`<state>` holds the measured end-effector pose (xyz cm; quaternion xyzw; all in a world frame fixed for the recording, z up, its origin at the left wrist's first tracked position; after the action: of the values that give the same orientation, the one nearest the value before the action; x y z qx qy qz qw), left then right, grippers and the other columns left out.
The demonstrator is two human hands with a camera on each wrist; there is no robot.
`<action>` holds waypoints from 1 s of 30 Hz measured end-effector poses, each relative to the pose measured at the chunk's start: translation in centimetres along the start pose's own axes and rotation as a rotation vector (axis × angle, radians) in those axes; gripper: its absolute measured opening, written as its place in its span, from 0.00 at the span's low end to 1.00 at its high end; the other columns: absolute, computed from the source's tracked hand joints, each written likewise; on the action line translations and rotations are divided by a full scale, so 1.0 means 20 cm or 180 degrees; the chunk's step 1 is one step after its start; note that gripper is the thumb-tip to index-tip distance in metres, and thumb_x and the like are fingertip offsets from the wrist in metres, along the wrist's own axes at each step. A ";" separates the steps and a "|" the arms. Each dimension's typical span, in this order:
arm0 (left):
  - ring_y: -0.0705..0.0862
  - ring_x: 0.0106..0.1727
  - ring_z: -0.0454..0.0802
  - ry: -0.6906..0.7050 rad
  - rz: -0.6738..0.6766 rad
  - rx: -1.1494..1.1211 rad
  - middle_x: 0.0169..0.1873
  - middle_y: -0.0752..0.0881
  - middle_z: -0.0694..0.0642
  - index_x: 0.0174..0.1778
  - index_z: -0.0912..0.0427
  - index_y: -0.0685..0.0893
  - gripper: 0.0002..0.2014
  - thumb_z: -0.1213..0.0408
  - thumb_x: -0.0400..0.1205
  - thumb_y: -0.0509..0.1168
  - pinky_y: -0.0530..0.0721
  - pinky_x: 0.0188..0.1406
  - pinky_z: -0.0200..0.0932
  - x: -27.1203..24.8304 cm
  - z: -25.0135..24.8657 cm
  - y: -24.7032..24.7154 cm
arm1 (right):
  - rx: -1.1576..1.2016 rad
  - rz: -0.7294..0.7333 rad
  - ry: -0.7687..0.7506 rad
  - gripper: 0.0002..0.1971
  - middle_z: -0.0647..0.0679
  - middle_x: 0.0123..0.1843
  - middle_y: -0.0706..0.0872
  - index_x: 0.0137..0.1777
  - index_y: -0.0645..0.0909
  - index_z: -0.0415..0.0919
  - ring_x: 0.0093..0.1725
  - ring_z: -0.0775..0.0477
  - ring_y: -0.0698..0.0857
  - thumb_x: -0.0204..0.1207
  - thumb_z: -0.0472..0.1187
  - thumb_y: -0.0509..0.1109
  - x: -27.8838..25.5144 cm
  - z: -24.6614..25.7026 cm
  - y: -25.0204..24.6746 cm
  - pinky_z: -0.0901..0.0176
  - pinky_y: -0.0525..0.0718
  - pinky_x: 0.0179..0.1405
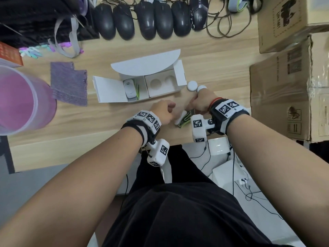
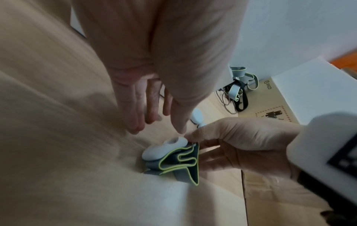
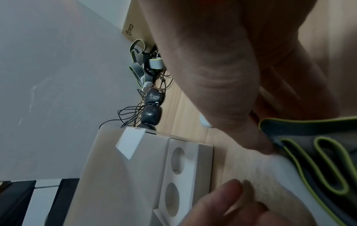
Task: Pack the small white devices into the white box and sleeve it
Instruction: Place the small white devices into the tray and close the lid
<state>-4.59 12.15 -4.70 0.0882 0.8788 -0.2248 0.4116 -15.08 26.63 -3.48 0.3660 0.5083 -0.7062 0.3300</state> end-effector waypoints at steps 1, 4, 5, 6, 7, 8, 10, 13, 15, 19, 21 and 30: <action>0.84 0.65 0.52 -0.0002 0.0041 -0.0018 0.64 0.86 0.54 0.77 0.57 0.77 0.34 0.51 0.75 0.79 0.81 0.69 0.47 -0.01 0.01 0.01 | 0.0026 -0.0015 -0.0007 0.21 0.42 0.44 0.90 0.51 0.84 0.37 0.41 0.44 0.90 0.63 0.48 0.83 0.00 -0.01 0.00 0.51 0.91 0.44; 0.84 0.60 0.51 0.0013 0.0071 -0.0019 0.59 0.84 0.53 0.78 0.57 0.74 0.41 0.50 0.70 0.82 0.81 0.64 0.45 -0.01 0.02 0.03 | 0.0256 0.0017 -0.0106 0.18 0.46 0.40 0.88 0.50 0.83 0.41 0.35 0.49 0.87 0.66 0.49 0.83 -0.01 0.00 0.03 0.60 0.85 0.34; 0.84 0.58 0.51 0.0059 0.0054 0.0078 0.57 0.84 0.52 0.78 0.56 0.73 0.43 0.50 0.69 0.83 0.81 0.60 0.44 -0.01 0.02 0.04 | 0.0392 0.0080 -0.0147 0.21 0.47 0.40 0.89 0.49 0.82 0.42 0.34 0.48 0.88 0.64 0.52 0.84 -0.02 0.01 0.04 0.59 0.87 0.35; 0.84 0.55 0.50 0.0078 0.0017 0.0191 0.54 0.84 0.51 0.77 0.55 0.73 0.43 0.52 0.68 0.84 0.81 0.56 0.42 0.00 0.03 0.04 | 0.0555 0.0168 -0.0214 0.25 0.46 0.42 0.90 0.49 0.82 0.43 0.36 0.46 0.89 0.59 0.56 0.85 -0.03 0.02 0.07 0.54 0.90 0.39; 0.84 0.52 0.49 0.0071 -0.0034 0.0252 0.51 0.84 0.49 0.75 0.54 0.75 0.41 0.55 0.67 0.84 0.80 0.52 0.41 0.00 0.04 0.05 | 0.0710 0.0261 -0.0287 0.30 0.44 0.44 0.91 0.50 0.83 0.43 0.38 0.44 0.90 0.54 0.60 0.86 -0.03 0.02 0.09 0.49 0.92 0.45; 0.85 0.50 0.49 0.0024 -0.0070 0.0247 0.48 0.84 0.48 0.73 0.54 0.77 0.39 0.58 0.67 0.84 0.80 0.48 0.40 0.01 0.05 0.04 | 0.0847 0.0356 -0.0386 0.31 0.43 0.47 0.90 0.51 0.83 0.43 0.39 0.44 0.90 0.53 0.59 0.87 -0.03 0.03 0.11 0.45 0.91 0.51; 0.86 0.47 0.48 -0.0055 -0.0115 0.0139 0.45 0.85 0.47 0.69 0.54 0.80 0.32 0.63 0.68 0.82 0.79 0.40 0.35 0.00 0.08 0.02 | 0.0915 0.0593 -0.0657 0.27 0.42 0.51 0.88 0.56 0.83 0.41 0.42 0.46 0.88 0.61 0.51 0.87 -0.06 0.07 0.14 0.46 0.90 0.55; 0.87 0.45 0.48 -0.0117 -0.0324 -0.0155 0.46 0.89 0.50 0.60 0.53 0.85 0.24 0.63 0.69 0.81 0.83 0.40 0.38 -0.01 0.12 -0.02 | 0.0454 0.0704 -0.0922 0.23 0.46 0.45 0.88 0.60 0.83 0.42 0.38 0.51 0.86 0.66 0.41 0.85 -0.08 0.11 0.16 0.58 0.89 0.44; 0.90 0.48 0.51 -0.0194 -0.0570 -0.0724 0.46 0.91 0.53 0.55 0.53 0.87 0.18 0.68 0.70 0.79 0.88 0.50 0.45 -0.03 0.14 -0.07 | 0.0569 0.0656 -0.0991 0.18 0.44 0.39 0.88 0.58 0.83 0.42 0.32 0.49 0.85 0.69 0.37 0.82 -0.09 0.15 0.18 0.53 0.90 0.42; 0.90 0.51 0.52 -0.0278 -0.0794 -0.1796 0.50 0.91 0.56 0.61 0.58 0.86 0.19 0.71 0.74 0.78 0.88 0.57 0.46 -0.07 0.18 -0.18 | 0.1390 0.0258 -0.1135 0.10 0.45 0.32 0.86 0.56 0.84 0.33 0.28 0.50 0.84 0.76 0.32 0.76 -0.09 0.22 0.19 0.45 0.90 0.44; 0.89 0.53 0.53 -0.0250 -0.0667 -0.2448 0.54 0.90 0.60 0.68 0.65 0.83 0.22 0.71 0.78 0.76 0.85 0.62 0.49 -0.11 0.17 -0.22 | 0.1830 0.0199 -0.1225 0.06 0.51 0.27 0.83 0.52 0.84 0.33 0.32 0.50 0.84 0.78 0.32 0.75 -0.11 0.27 0.20 0.43 0.91 0.46; 0.86 0.30 0.44 -0.0235 -0.0921 -0.3156 0.43 0.87 0.58 0.66 0.68 0.78 0.18 0.74 0.82 0.72 0.85 0.30 0.35 -0.19 0.16 -0.44 | 0.1428 0.0103 -0.2007 0.10 0.46 0.45 0.90 0.51 0.89 0.40 0.41 0.52 0.86 0.80 0.47 0.74 -0.22 0.54 0.21 0.55 0.87 0.50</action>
<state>-2.95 3.00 -0.68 -0.2479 0.8678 0.1611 0.3993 -11.30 15.53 0.62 0.2020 0.2089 -0.8725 0.3928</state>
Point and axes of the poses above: each hand's wrist, its own x-axis towards the middle knuckle, its own y-axis out of the palm, z = x × y, the point moved 4 cm from there along x, towards the middle knuckle
